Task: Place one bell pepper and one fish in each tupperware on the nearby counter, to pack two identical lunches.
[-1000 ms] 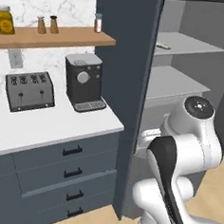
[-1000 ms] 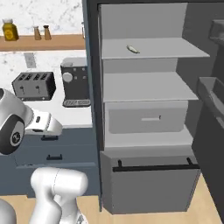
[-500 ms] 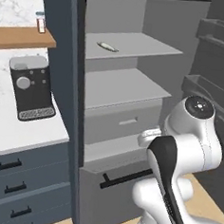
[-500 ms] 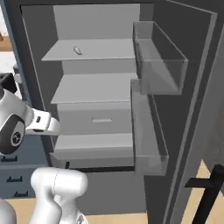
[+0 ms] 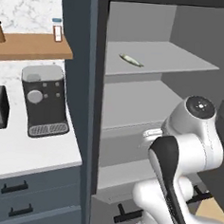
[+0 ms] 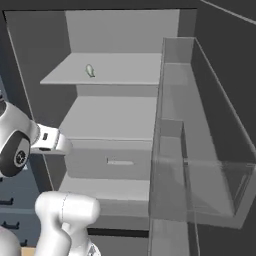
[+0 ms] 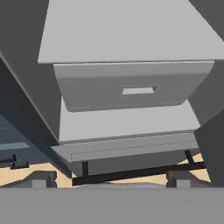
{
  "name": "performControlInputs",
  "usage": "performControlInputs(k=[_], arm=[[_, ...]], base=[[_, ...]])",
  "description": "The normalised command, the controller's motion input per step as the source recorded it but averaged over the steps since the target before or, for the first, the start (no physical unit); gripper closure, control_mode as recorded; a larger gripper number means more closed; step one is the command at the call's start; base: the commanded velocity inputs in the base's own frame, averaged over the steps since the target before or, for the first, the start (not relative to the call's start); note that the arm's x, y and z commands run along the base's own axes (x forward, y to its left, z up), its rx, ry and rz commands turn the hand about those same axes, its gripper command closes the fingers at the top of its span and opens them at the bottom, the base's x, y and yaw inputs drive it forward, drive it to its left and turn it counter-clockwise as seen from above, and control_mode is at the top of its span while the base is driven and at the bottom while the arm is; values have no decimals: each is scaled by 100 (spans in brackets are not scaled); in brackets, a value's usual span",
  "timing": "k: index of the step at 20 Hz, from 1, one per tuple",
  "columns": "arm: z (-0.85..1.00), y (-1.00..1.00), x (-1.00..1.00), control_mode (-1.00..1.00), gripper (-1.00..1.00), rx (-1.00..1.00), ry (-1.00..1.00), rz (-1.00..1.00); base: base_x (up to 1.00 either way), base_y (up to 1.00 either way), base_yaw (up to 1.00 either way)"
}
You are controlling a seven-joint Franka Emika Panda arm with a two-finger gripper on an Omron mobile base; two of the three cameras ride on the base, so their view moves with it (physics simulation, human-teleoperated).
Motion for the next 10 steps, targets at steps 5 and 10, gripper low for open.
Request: performControlInputs(k=[5, 10], arm=[[0, -9, 6, -100, -100, 2, 0, 5], [0, -35, 32, -100, -100, 11, 0, 21]], base=[[40, -35, 19], [0, 0, 0]])
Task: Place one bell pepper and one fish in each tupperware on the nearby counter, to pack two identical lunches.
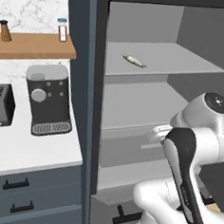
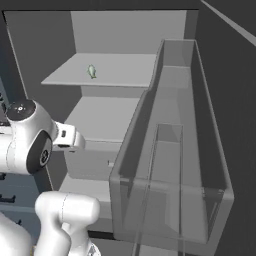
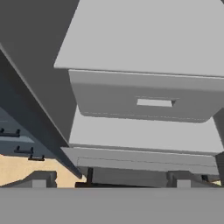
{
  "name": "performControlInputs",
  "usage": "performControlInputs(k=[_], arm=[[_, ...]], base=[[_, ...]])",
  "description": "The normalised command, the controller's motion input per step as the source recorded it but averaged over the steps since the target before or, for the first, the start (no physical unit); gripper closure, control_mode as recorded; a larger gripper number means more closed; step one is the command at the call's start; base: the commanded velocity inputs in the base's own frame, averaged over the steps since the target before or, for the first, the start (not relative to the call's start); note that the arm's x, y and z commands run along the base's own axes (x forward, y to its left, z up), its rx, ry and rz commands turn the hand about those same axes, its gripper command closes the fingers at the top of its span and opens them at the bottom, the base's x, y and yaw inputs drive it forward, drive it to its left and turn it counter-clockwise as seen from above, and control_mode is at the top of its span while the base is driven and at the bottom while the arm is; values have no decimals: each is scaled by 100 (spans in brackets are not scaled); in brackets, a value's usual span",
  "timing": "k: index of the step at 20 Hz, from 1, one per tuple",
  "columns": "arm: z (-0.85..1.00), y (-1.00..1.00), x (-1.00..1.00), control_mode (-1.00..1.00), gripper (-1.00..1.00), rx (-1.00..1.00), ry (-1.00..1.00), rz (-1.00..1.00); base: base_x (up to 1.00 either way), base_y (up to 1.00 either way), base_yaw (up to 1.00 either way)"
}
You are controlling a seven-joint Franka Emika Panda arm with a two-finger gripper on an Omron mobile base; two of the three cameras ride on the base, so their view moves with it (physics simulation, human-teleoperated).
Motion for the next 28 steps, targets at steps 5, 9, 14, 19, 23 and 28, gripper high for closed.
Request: performControlInputs(k=[5, 9, 14, 19, 23, 28], arm=[[23, 10, 50, -100, -100, 0, -5, 5], [64, 1, 69, -100, -100, 4, -13, 0], [73, 0, 49, -100, -100, 4, -15, 0], [75, -4, 28, -100, -100, 0, -10, 1], [68, -6, 18, -100, -100, 0, -7, 4], [49, 0, 21, -100, -100, 0, -8, 4]], base=[[0, 0, 0], [0, 0, 0], [0, 0, 0], [0, 0, 0], [0, 0, 0], [0, 0, 0]])
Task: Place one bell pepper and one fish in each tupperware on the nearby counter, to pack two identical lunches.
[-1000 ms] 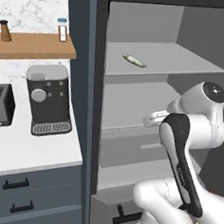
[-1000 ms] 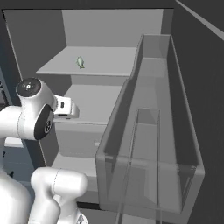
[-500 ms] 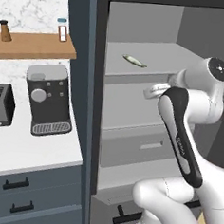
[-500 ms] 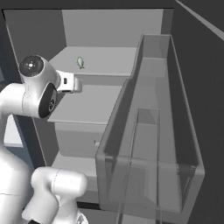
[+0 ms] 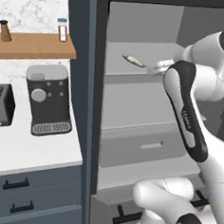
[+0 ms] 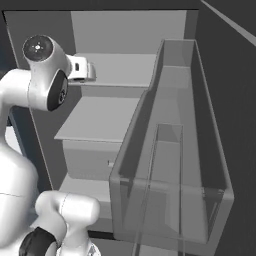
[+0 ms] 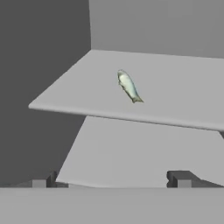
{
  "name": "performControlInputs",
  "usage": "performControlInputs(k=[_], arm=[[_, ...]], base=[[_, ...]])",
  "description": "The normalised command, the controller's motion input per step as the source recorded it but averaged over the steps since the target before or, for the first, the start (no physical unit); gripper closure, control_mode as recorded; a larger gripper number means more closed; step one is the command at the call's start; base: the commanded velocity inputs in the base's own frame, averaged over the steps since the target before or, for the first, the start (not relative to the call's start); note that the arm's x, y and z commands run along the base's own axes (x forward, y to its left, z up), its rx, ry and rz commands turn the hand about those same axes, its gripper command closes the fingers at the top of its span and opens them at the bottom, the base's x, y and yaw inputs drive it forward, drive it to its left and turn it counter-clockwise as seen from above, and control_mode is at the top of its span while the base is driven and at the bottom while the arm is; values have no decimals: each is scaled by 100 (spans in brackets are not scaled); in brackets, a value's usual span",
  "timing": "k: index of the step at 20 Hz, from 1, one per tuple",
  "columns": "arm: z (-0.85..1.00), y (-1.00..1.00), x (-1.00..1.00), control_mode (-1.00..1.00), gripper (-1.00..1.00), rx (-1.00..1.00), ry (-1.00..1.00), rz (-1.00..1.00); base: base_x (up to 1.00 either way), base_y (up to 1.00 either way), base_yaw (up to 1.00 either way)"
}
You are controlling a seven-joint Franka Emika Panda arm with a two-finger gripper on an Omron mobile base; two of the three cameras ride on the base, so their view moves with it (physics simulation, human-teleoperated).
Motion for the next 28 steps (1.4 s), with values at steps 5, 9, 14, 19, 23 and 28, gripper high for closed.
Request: performControlInputs(k=[5, 9, 14, 19, 23, 28], arm=[[6, -7, 51, -100, -100, 0, 6, 3], [-24, 0, 94, -100, -100, 0, 16, 7], [-41, 0, 99, -100, -100, 0, 12, 9], [-22, 4, 86, -100, -100, -2, 0, 3], [-9, 6, 74, -100, -100, -4, 0, 0], [-26, 29, 54, -100, -100, -9, 1, 0]], base=[[0, 0, 0], [0, 0, 0], [0, 0, 0], [0, 0, 0], [0, 0, 0], [0, 0, 0]])
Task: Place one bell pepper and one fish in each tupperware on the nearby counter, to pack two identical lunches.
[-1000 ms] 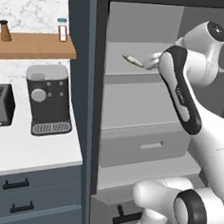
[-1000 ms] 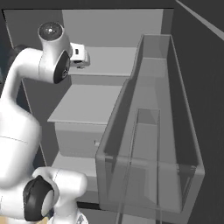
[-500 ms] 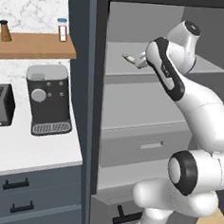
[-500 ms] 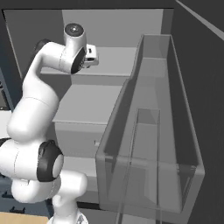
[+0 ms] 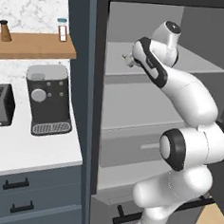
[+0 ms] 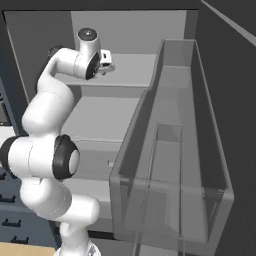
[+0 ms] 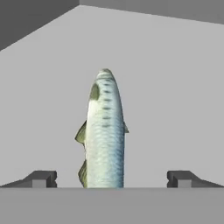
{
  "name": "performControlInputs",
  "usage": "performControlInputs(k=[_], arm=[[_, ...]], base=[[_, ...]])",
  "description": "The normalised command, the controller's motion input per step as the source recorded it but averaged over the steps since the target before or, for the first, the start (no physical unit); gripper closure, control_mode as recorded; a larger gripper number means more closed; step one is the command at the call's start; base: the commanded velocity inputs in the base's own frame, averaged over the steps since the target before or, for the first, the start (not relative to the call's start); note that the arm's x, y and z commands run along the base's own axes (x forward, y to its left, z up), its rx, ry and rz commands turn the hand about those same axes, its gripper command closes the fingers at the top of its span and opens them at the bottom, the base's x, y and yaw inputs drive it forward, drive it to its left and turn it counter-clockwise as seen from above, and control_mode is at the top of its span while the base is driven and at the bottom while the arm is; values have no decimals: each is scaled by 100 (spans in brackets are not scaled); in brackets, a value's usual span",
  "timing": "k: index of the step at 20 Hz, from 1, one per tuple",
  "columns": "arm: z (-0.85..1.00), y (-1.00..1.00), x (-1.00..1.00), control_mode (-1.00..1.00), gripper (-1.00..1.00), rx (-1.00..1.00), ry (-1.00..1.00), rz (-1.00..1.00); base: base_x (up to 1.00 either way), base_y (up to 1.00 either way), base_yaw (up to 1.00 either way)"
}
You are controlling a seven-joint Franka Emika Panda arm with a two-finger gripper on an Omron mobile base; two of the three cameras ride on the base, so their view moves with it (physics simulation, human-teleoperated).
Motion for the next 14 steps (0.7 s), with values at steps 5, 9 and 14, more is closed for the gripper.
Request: performControlInputs(k=[5, 9, 14], arm=[[-60, 41, 21, -100, 100, -13, 10, 0], [-59, 15, 2, -100, 100, -7, 18, 0], [-72, -26, -28, -100, 100, -1, 22, -1]], base=[[0, 0, 0], [0, 0, 0], [0, 0, 0]])
